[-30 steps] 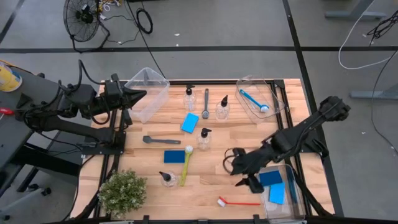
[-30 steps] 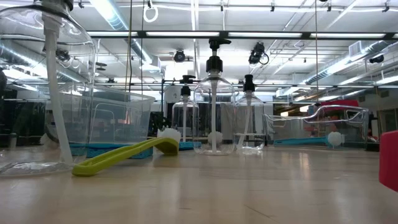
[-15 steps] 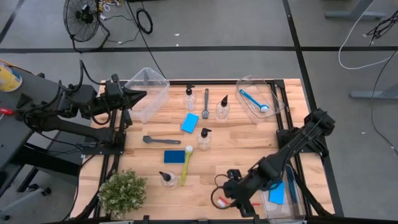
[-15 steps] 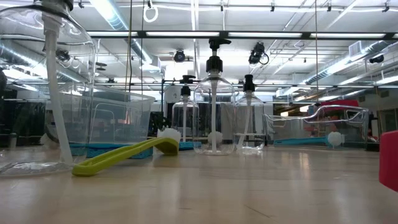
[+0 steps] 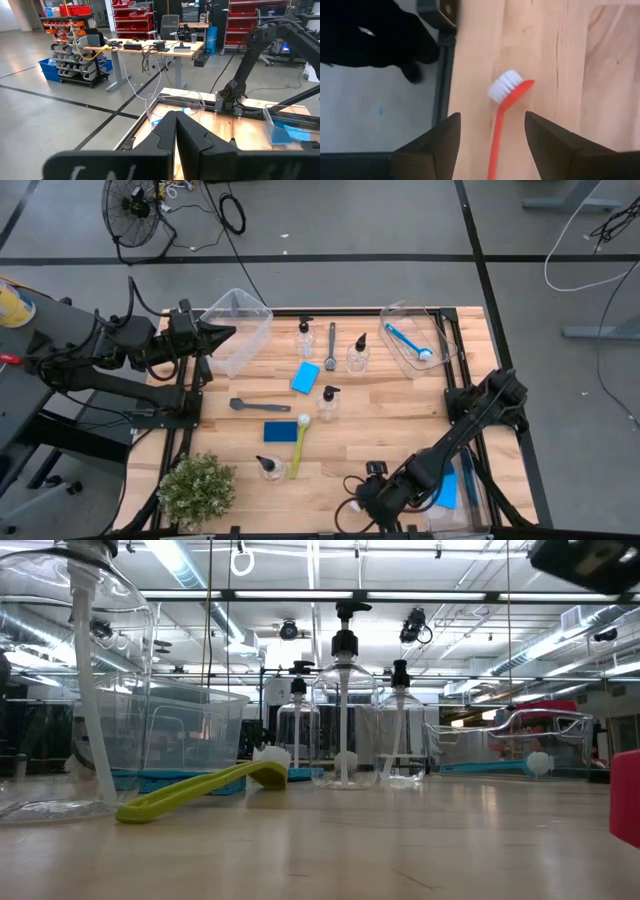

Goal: Pick & Place Kitchen Sink Supplies
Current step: Put the red cleaning brush into the top transparent bin, then put the transparent bottle spray into the transparent container

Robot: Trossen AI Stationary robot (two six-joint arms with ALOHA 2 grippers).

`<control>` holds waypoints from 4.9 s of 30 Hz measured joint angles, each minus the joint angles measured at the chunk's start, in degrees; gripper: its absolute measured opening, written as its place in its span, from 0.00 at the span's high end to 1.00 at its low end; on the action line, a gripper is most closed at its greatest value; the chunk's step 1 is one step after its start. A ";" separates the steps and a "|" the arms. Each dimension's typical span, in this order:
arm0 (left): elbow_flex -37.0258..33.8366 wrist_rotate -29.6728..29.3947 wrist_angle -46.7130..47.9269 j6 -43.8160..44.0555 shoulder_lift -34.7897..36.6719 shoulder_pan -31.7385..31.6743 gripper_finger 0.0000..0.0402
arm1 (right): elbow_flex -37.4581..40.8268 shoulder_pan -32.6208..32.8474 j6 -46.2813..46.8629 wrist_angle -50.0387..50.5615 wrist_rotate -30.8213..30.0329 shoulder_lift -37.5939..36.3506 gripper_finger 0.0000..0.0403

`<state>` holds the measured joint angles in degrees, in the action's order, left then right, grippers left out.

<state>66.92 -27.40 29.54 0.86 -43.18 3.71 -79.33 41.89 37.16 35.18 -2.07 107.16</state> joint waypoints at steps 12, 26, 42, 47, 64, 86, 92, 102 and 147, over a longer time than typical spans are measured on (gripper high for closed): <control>0.00 0.02 0.02 0.00 0.00 0.00 0.96 | 0.02 1.89 7.04 -2.10 0.21 8.26 0.45; 0.00 1.30 0.11 0.12 0.00 0.00 0.96 | 0.02 2.19 9.43 -0.88 -0.49 10.62 0.67; 0.00 1.99 0.11 0.02 0.01 0.02 0.96 | 0.13 1.47 11.89 -0.92 0.02 7.91 0.97; 0.00 1.99 0.11 0.02 0.00 0.02 0.96 | 0.11 -0.25 11.91 2.27 -3.62 3.15 0.97; 0.00 1.99 0.09 -0.09 0.01 0.00 0.96 | 0.07 -12.80 11.88 27.73 -17.81 -24.08 0.97; 0.00 1.97 0.11 -0.24 0.02 0.00 0.96 | 0.04 -51.37 -7.89 39.69 -25.55 -37.64 0.97; 0.00 1.97 0.11 -0.23 0.02 -0.01 0.96 | 0.04 -63.64 -17.78 37.68 -27.77 -37.62 0.97; 0.00 1.95 0.15 -1.60 0.02 -0.01 0.96 | 6.74 -78.07 -27.61 27.23 -17.29 -36.97 0.97; 0.00 -8.43 -0.04 0.31 0.02 -1.26 0.96 | 18.12 -81.56 -28.88 -11.77 21.31 -38.89 0.44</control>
<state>66.92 -35.83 29.50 1.18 -43.16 2.45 -61.21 -39.67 8.28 23.41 19.24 68.27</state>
